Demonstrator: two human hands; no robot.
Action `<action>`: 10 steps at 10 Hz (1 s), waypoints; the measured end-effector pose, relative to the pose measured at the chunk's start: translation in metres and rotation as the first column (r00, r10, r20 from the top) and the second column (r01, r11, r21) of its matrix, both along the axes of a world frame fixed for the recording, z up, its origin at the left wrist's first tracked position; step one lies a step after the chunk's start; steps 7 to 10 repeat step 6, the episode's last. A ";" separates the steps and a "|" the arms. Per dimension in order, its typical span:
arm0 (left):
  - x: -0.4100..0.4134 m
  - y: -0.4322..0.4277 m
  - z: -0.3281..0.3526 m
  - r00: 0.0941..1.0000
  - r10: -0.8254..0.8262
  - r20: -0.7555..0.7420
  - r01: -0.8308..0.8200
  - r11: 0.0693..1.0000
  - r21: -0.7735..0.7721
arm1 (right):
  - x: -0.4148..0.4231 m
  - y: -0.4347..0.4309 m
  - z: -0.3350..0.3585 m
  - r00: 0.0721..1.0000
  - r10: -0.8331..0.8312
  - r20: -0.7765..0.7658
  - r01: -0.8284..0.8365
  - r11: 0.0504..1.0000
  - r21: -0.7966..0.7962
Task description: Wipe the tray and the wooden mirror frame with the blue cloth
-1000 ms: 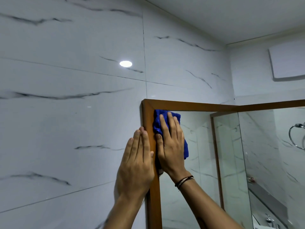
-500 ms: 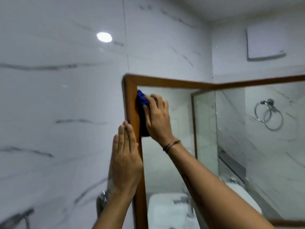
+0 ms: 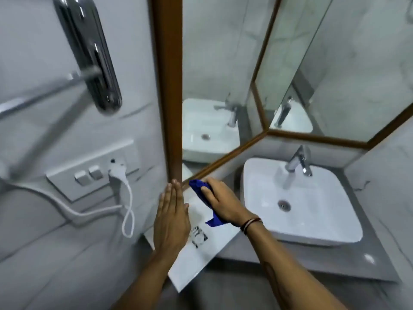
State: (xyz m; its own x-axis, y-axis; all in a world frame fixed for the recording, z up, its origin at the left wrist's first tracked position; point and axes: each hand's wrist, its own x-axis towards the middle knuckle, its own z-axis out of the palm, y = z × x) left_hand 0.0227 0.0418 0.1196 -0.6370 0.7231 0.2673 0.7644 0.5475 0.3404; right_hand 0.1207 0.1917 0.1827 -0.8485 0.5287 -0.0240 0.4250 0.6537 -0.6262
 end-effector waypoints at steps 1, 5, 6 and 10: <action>0.001 -0.014 -0.060 0.998 -0.047 0.041 0.052 0.991 -0.127 | 0.010 -0.022 -0.088 0.985 -0.096 0.143 0.101 0.995 -0.026; -0.014 -0.050 -0.225 0.979 -0.122 0.163 0.180 0.896 -0.407 | 0.003 -0.066 -0.311 0.909 -0.102 0.404 0.037 0.985 0.166; -0.014 -0.045 -0.222 0.979 -0.182 0.090 0.203 0.884 -0.422 | 0.004 -0.065 -0.314 0.918 -0.108 0.381 0.030 0.978 0.205; -0.014 -0.045 -0.222 0.979 -0.182 0.090 0.203 0.884 -0.422 | 0.004 -0.065 -0.314 0.918 -0.108 0.381 0.030 0.978 0.205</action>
